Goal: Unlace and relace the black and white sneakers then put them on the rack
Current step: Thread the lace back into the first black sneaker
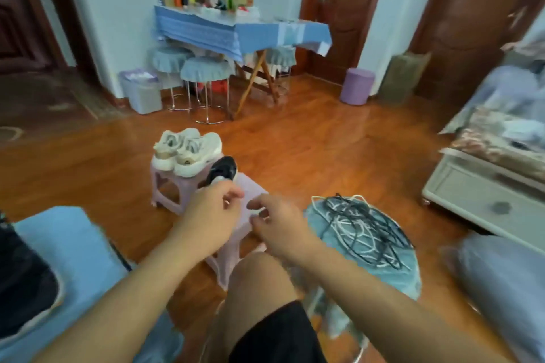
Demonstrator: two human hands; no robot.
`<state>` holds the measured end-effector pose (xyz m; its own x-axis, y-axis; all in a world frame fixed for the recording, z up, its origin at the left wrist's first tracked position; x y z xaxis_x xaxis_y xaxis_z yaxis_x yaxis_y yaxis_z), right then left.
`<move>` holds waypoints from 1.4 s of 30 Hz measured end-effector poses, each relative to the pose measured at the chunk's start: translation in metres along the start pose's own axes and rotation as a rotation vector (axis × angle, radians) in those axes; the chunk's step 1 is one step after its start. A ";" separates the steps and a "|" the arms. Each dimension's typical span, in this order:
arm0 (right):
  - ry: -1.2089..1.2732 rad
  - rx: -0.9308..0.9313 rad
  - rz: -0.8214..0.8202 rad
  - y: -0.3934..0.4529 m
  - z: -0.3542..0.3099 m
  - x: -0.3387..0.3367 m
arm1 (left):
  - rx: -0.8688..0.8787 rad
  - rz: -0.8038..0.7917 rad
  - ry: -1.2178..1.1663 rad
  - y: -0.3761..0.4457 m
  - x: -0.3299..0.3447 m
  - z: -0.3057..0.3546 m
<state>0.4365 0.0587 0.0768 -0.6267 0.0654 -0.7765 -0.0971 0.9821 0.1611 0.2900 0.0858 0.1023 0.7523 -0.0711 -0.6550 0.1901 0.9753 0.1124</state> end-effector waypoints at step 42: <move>0.361 0.210 0.064 0.010 0.121 -0.162 | -0.205 0.228 -0.182 0.079 -0.029 0.058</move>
<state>0.6305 0.0794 0.1306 -0.8606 0.0978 -0.4999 0.0870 0.9952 0.0449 0.3203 0.1526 0.1735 0.8641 0.1349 -0.4849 -0.1123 0.9908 0.0755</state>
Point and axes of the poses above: each hand's wrist, its own y-axis towards the middle knuckle, its own x-axis out of the palm, z = x × y, the point moved 5 cm from there along y, towards the middle knuckle, and after that the axes turned 6 degrees about -x, right-handed, at the moved point
